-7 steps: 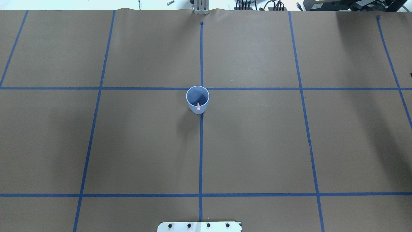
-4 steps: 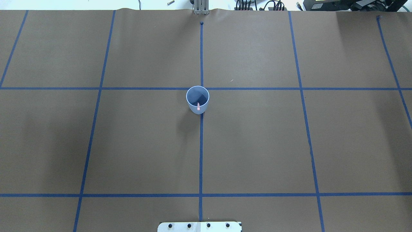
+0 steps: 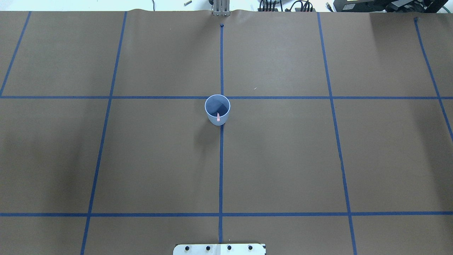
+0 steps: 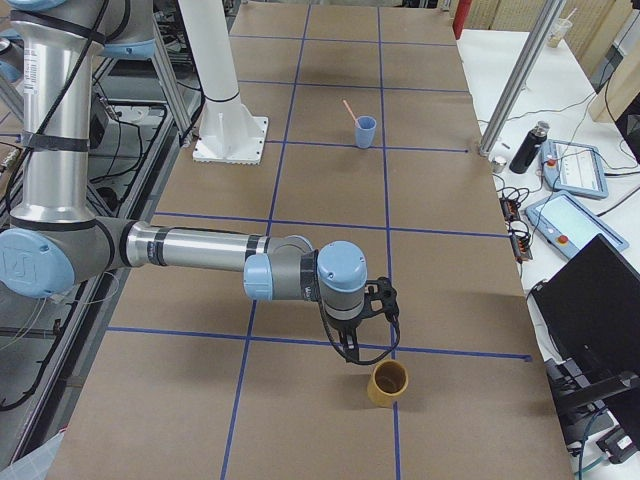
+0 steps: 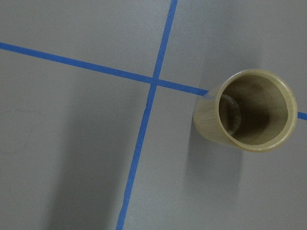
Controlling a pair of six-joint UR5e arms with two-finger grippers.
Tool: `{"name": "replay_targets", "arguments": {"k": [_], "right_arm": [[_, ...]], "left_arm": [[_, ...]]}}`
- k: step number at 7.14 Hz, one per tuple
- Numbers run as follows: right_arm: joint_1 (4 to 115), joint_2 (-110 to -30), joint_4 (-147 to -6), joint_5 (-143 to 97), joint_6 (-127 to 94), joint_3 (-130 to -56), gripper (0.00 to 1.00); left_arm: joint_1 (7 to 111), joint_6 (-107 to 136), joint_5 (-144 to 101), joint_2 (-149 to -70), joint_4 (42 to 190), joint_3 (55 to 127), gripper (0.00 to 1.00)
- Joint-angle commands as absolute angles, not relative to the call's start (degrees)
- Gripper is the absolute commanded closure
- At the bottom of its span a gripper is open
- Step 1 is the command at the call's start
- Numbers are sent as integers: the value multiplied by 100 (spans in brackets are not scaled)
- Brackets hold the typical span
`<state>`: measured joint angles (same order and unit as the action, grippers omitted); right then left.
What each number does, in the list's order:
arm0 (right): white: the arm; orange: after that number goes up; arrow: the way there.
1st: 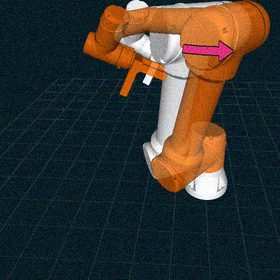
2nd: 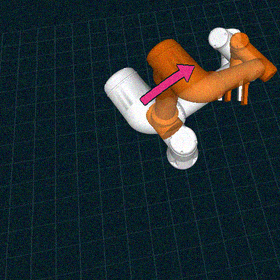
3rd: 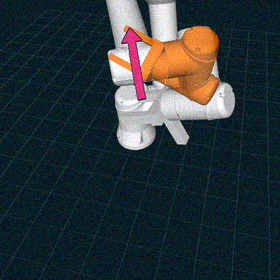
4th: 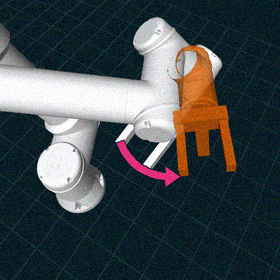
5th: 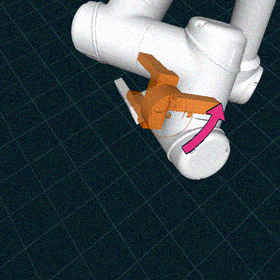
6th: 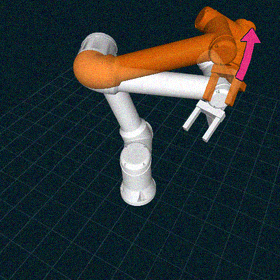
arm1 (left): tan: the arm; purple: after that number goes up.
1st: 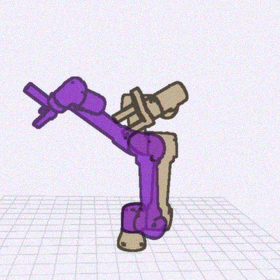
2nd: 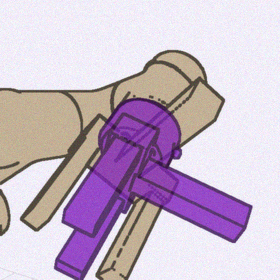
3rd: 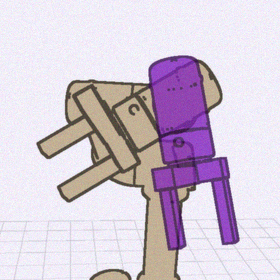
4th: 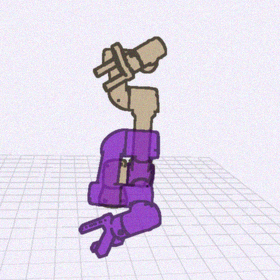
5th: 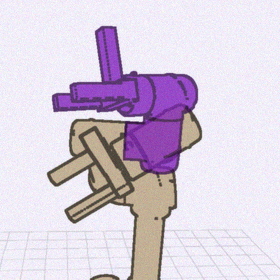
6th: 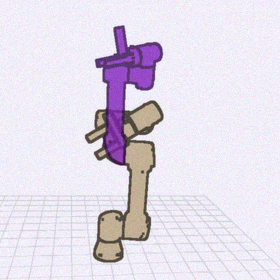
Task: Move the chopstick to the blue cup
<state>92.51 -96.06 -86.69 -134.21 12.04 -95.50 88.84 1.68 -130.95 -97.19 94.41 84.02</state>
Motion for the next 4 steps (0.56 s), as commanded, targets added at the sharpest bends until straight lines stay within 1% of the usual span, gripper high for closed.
{"name": "replay_targets", "arguments": {"k": [1,4], "right_arm": [[9237,-8986,-9829,-13395,1204,-9536,0],[9237,-8965,-9879,-13167,1187,-9554,0]], "left_arm": [[8886,158,-13113,-9598,9387,8349,2],[8886,176,-13104,-9659,9343,8367,2]]}}
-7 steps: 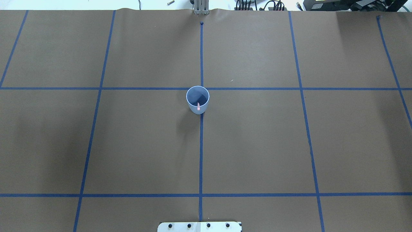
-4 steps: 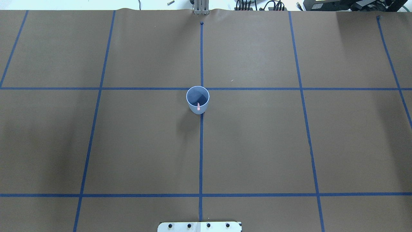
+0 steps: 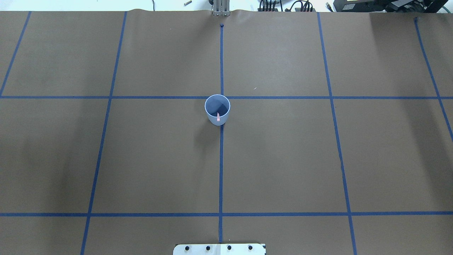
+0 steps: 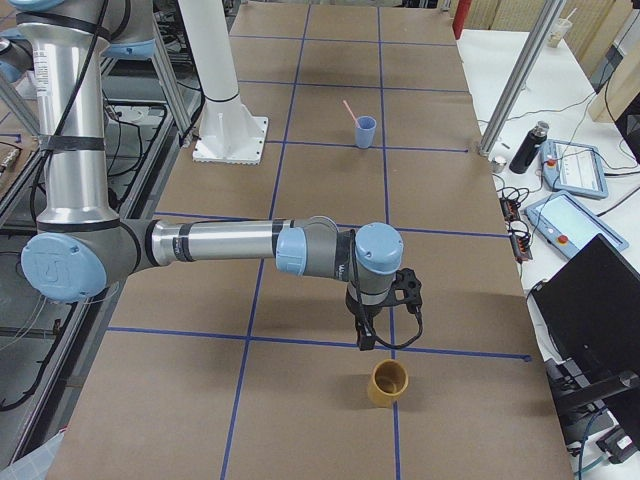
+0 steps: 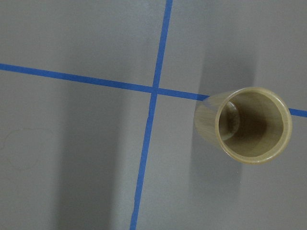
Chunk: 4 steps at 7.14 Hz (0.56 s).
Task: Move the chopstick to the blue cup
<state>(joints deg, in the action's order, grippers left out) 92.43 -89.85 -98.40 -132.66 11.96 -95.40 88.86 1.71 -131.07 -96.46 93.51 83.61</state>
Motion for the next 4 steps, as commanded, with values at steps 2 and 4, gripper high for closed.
{"name": "replay_targets", "arguments": {"k": [2,4], "right_arm": [[9229,-8974,-9888,-13166,1178,-9554,0],[9229,-8974,-9896,-13166,1178,-9571,0]], "left_arm": [[8886,176,-13113,-9659,9343,8385,2],[8886,176,-13113,-9659,9343,8385,2]]}}
